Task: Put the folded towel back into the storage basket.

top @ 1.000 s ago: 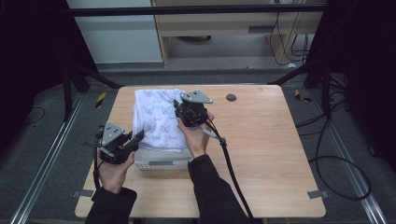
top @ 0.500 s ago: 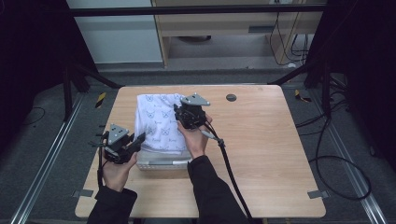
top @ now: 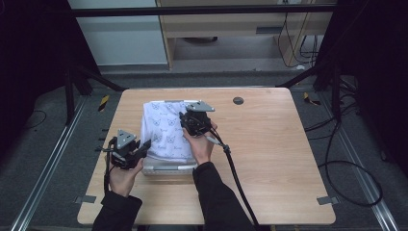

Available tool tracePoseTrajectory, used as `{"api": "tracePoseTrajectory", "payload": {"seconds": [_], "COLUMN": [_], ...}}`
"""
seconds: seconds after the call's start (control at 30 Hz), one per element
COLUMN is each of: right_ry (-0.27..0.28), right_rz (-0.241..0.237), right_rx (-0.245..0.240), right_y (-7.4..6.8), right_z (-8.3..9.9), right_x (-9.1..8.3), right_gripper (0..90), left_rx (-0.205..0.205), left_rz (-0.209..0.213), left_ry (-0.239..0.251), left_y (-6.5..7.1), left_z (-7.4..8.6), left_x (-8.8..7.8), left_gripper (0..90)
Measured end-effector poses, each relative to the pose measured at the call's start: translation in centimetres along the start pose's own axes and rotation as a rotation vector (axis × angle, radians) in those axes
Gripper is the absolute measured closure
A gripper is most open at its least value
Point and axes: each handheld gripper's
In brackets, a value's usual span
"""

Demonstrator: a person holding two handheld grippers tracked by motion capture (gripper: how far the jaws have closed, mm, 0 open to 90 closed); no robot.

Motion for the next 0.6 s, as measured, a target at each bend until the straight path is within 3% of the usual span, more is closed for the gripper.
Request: {"api": "tracePoseTrajectory", "payload": {"seconds": [0.6], "right_ry": [-0.060], "right_rz": [0.017], "right_rx": [-0.020], "right_y": [0.4], "right_z": [1.3], "right_x": [1.8], "right_gripper": [69.9], "left_rx": [-0.005], "left_rz": [0.003], "left_ry": [-0.069], "left_y": [-0.1], "left_z": [0.8], "left_x": [2.2], "left_gripper": [74.7]}}
Point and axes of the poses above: each handheld gripper's, and its own axes: x roughly forward along the jaws, z roughly out of its underside, y roughly to its right, and after that the axes turned 14 degrees about -y, right-handed
